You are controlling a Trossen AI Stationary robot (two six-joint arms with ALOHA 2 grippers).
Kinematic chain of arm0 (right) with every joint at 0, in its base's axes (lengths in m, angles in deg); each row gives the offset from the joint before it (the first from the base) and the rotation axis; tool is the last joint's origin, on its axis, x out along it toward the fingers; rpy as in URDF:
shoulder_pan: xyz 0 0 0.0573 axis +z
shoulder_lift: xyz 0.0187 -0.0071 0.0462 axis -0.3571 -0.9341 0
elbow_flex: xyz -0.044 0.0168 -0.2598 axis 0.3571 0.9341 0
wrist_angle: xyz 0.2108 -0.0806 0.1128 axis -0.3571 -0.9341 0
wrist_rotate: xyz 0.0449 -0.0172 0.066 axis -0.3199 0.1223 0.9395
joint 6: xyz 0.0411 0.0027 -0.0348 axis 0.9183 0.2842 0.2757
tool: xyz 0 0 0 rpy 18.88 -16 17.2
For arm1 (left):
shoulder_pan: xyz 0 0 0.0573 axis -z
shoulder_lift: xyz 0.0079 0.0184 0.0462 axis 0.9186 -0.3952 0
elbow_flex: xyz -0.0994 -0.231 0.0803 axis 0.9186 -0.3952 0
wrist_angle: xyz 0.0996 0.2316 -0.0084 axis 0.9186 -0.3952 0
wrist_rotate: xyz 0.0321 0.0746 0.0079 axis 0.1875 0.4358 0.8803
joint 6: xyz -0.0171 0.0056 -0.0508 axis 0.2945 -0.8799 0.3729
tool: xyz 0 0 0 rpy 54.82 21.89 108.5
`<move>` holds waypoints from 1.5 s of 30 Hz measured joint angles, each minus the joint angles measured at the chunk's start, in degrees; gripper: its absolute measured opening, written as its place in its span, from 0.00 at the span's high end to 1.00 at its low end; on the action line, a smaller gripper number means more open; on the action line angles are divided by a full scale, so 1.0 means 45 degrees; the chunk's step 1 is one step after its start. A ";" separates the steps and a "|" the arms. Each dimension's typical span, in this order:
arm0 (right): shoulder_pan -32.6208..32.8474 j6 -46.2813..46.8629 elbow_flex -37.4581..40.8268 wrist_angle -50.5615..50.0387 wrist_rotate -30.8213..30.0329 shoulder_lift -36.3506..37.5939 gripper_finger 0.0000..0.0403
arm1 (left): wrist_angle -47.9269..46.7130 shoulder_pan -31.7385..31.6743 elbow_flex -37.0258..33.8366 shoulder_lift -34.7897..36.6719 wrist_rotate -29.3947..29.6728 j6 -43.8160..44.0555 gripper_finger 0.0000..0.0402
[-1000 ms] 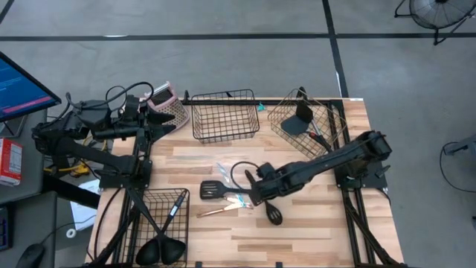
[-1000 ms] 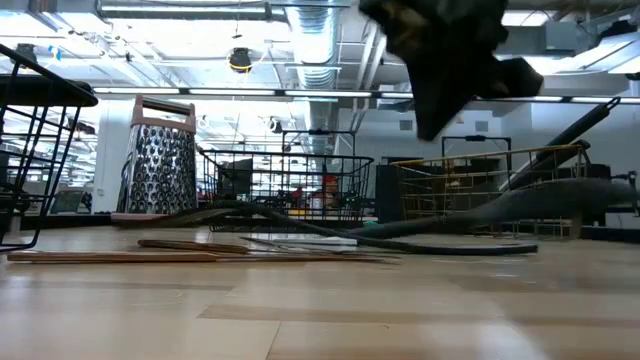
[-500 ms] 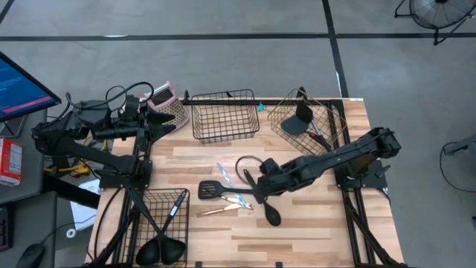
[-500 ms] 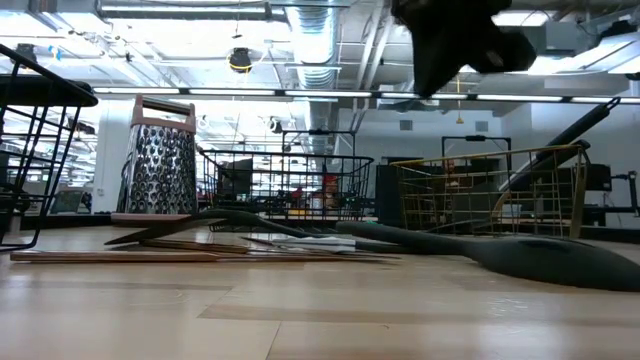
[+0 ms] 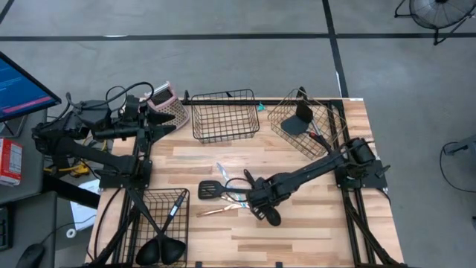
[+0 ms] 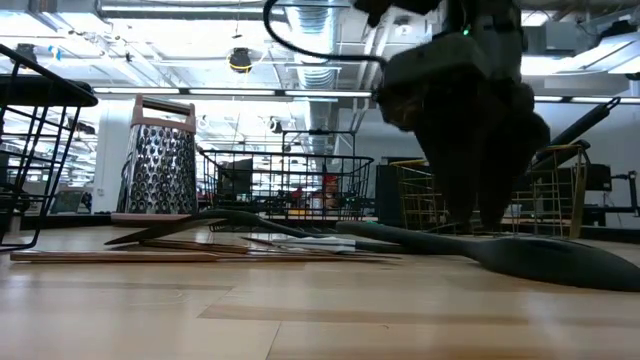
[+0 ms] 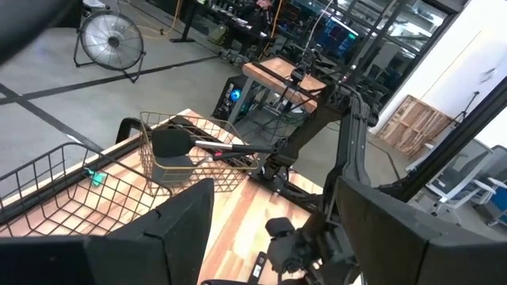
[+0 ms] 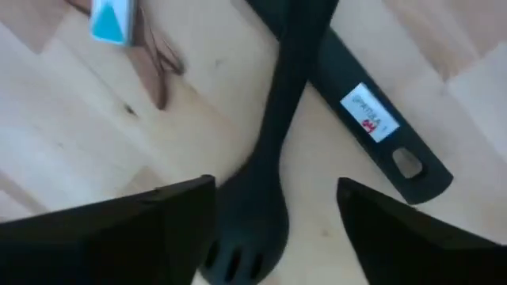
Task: Pick & Place Kitchen Items
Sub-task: Put the black serving spoon into the bottom black wire basket
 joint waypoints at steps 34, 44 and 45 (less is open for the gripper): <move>-0.0389 -0.0393 0.0047 0.0130 -0.0142 -0.0713 0.99 | -0.0280 0.0005 0.0000 0.0000 0.0000 -0.0005 0.38; -0.0404 -0.0303 0.0039 -0.0034 -0.0565 -0.0136 0.99 | -0.0604 0.0005 0.0002 -0.0005 0.0000 0.0000 0.38; -0.0404 -0.0318 0.0034 -0.0037 -0.0564 -0.0128 0.99 | -0.0612 0.0003 0.0000 -0.0040 0.0001 0.0001 0.38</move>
